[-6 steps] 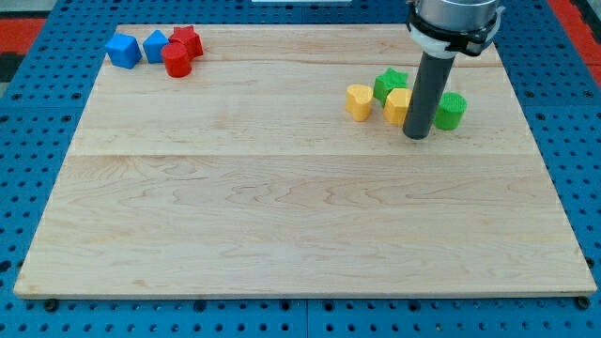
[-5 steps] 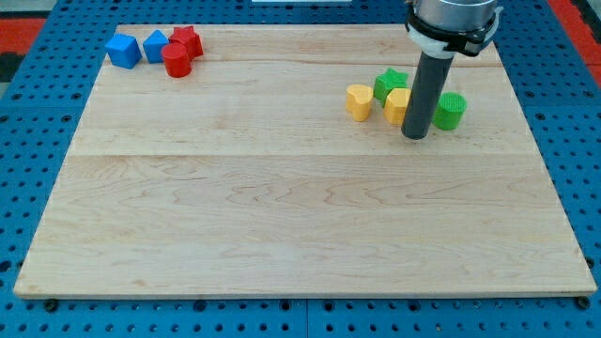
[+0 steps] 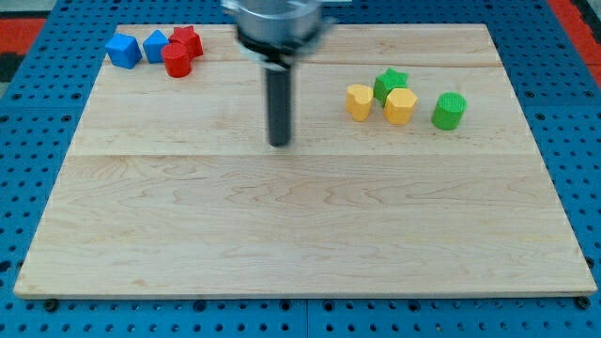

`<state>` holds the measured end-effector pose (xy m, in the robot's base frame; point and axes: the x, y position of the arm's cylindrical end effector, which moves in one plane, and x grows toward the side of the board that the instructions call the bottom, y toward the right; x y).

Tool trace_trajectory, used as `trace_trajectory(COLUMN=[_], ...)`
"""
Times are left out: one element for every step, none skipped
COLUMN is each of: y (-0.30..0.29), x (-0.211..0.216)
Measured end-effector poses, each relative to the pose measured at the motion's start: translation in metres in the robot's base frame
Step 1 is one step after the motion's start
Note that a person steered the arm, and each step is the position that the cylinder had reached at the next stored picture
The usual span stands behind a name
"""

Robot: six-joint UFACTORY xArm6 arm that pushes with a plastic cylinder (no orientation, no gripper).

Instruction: Move your arm towards the green star

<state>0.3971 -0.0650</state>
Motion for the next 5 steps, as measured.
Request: trace_trajectory(y=[-0.015,0.062,0.137,0.229,0.284], x=[-0.056,-0.107,-0.133,-0.132,-0.116])
